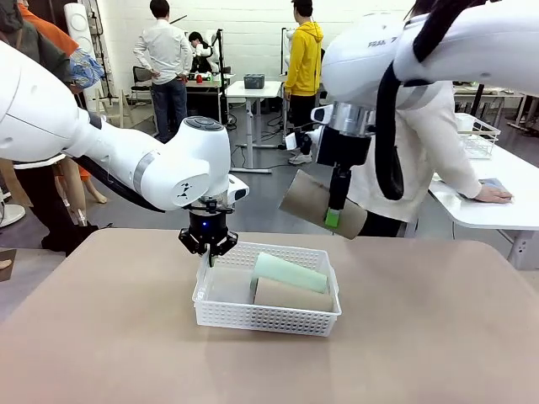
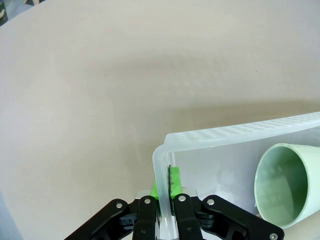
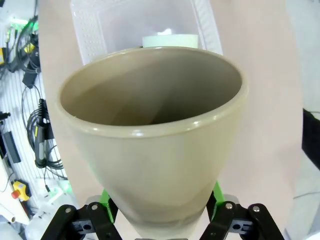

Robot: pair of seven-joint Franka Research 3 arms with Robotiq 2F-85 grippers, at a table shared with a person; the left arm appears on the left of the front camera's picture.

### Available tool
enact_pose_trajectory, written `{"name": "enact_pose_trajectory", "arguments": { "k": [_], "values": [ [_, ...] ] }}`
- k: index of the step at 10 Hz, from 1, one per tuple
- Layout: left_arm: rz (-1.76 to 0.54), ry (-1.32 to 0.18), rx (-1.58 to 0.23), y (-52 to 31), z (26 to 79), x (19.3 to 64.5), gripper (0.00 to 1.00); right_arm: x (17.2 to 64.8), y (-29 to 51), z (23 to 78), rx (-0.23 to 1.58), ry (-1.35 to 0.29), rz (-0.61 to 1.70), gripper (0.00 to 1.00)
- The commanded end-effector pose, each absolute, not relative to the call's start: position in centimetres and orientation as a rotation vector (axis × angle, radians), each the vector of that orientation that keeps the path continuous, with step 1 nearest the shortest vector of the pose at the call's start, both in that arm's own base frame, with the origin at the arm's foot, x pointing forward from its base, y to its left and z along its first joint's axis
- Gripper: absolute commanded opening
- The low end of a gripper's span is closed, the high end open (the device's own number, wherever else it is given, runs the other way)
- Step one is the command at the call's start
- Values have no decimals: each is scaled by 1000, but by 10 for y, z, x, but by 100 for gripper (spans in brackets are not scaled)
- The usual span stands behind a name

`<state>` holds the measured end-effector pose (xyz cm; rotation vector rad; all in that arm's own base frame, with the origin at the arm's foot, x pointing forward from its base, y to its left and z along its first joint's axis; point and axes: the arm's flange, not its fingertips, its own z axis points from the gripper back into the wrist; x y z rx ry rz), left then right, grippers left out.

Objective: Clean and organize the cups into the basket.
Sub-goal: Pick up the Reusable plastic cup from the right side of the table and stack it inside the Organizing basket in the center of the table.

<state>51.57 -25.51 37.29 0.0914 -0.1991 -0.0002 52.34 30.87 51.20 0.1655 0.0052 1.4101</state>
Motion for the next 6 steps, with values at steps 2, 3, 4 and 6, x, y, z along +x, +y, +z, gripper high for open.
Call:
{"name": "enact_pose_trajectory", "arguments": {
  "k": [2,3,4,6],
  "values": [
    [0,-201,89,-256,375,516,0,530,331,485,106,5,1433,81],
    [0,-201,89,-256,375,516,0,528,336,470,105,-5,1437,81],
    [0,-201,89,-256,375,516,0,526,340,456,86,-12,1449,81],
    [0,-201,89,-256,375,516,0,521,344,431,73,10,1455,81]
  ]
}}
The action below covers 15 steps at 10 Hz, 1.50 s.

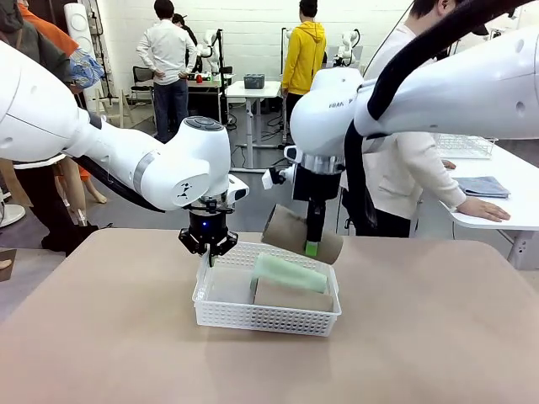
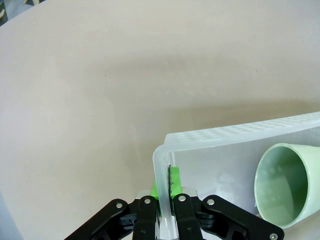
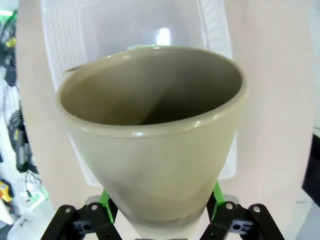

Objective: Clean and organize the cups into the basket.
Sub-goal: Pick up the Reusable plastic cup from the right side of the table and stack it inside the Organizing basket in the center of the table.

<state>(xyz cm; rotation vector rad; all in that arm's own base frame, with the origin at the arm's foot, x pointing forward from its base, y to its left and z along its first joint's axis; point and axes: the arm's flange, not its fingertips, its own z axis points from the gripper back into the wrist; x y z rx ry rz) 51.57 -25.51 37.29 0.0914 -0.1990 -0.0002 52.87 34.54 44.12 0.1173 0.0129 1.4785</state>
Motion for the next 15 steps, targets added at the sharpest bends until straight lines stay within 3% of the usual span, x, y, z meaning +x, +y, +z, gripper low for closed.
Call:
{"name": "enact_pose_trajectory", "arguments": {
  "k": [1,10,11,12,15],
  "values": [
    [0,-201,89,-256,375,516,0,515,344,425,79,26,1467,81],
    [0,-201,89,-256,375,516,0,503,346,395,142,65,1554,81],
    [0,-201,89,-256,375,516,0,504,346,395,152,63,1548,95],
    [0,-201,89,-256,375,516,0,504,346,395,155,63,1548,100],
    [0,-201,89,-256,375,516,0,502,328,434,204,-62,1534,100]
  ]
}}
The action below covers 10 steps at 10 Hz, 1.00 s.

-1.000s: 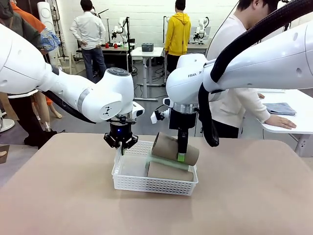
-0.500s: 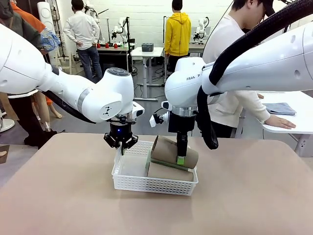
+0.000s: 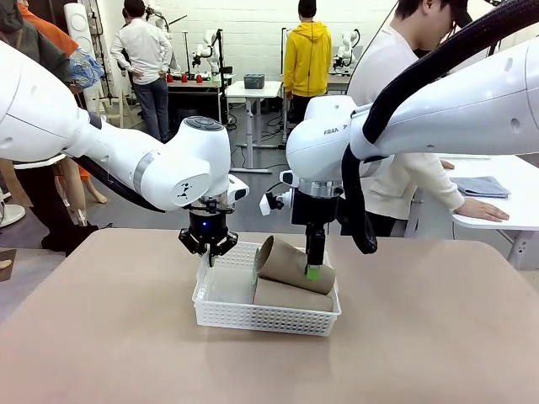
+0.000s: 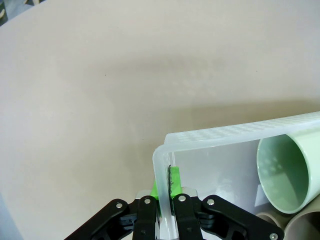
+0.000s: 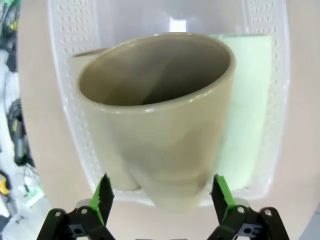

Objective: Clean and organize the cups into the basket.
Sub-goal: Pick up the Reusable plastic cup from the right side of the table and stack it inside the Organizing basket in the center of the table.

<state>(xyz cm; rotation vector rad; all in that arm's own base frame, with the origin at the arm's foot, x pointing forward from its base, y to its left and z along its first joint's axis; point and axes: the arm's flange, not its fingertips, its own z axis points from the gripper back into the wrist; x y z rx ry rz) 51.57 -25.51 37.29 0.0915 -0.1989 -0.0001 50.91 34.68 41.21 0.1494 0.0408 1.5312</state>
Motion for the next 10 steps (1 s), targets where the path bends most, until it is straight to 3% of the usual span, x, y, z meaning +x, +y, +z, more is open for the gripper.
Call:
{"name": "enact_pose_trajectory", "arguments": {
  "k": [1,3,5,7,10],
  "values": [
    [0,-201,89,-256,375,516,0,498,300,475,300,-161,1517,100],
    [0,-201,89,-256,375,516,0,483,242,536,411,-390,1488,100],
    [0,-201,89,-256,375,516,0,461,173,557,563,-498,1500,100],
    [0,-201,89,-256,375,516,0,439,86,542,759,-593,1501,100],
    [0,-201,89,-256,375,516,0,428,-9,495,895,-679,1346,100]
  ]
}}
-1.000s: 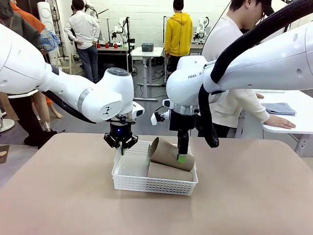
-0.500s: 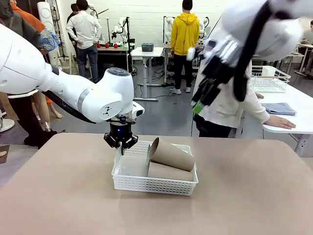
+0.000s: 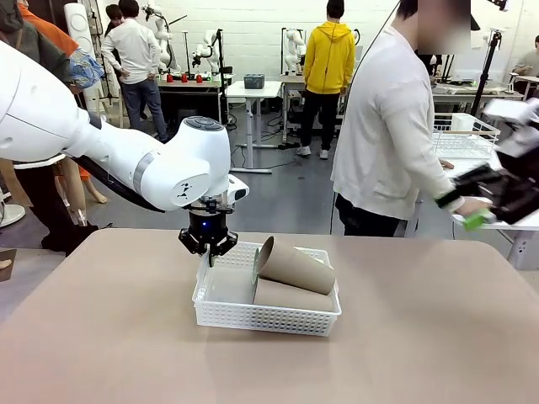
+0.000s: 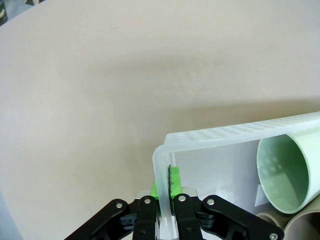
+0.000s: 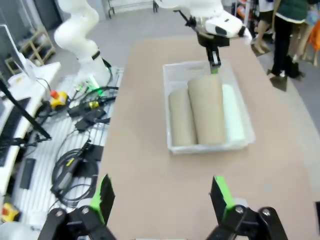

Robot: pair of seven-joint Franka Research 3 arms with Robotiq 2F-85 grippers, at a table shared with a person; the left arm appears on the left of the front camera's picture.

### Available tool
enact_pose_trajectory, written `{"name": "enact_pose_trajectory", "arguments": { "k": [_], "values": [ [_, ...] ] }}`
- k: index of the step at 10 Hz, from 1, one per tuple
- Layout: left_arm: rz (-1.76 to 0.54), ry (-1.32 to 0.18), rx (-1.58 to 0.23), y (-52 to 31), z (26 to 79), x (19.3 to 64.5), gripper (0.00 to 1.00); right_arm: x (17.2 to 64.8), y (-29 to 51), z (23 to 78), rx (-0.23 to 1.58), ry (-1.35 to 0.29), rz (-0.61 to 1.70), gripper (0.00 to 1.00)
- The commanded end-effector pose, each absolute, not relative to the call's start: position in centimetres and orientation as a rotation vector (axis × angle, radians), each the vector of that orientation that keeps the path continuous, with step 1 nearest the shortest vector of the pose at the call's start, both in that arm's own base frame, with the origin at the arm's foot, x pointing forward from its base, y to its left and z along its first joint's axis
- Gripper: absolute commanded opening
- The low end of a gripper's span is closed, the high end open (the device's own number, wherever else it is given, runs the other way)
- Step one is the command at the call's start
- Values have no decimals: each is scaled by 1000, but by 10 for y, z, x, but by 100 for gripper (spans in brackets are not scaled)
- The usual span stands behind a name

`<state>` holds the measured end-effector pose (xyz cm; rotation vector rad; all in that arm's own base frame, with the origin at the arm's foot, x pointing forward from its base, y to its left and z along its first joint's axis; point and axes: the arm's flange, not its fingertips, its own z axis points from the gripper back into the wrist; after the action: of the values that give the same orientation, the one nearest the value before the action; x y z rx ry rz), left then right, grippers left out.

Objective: Clean and organize the cups into the basket.
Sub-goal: Pick up the Reusable plastic cup from the right side of the table and stack it inside the Organizing basket in the center of the table.

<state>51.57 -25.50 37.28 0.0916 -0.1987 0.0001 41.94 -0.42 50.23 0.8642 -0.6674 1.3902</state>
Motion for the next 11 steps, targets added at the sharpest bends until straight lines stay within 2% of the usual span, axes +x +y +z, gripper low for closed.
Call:
{"name": "enact_pose_trajectory", "arguments": {
  "k": [1,3,5,6,11],
  "values": [
    [0,-201,89,-256,375,516,0,426,-34,479,930,-710,1306,100],
    [0,-201,89,-256,375,516,0,425,-61,464,980,-779,1255,100],
    [0,-201,89,-256,375,516,0,431,-60,469,913,-803,1199,100],
    [0,-201,89,-256,375,516,0,420,-71,457,955,-743,1235,100],
    [0,-201,89,-256,375,516,0,420,-71,457,955,-743,1235,100]
  ]
}}
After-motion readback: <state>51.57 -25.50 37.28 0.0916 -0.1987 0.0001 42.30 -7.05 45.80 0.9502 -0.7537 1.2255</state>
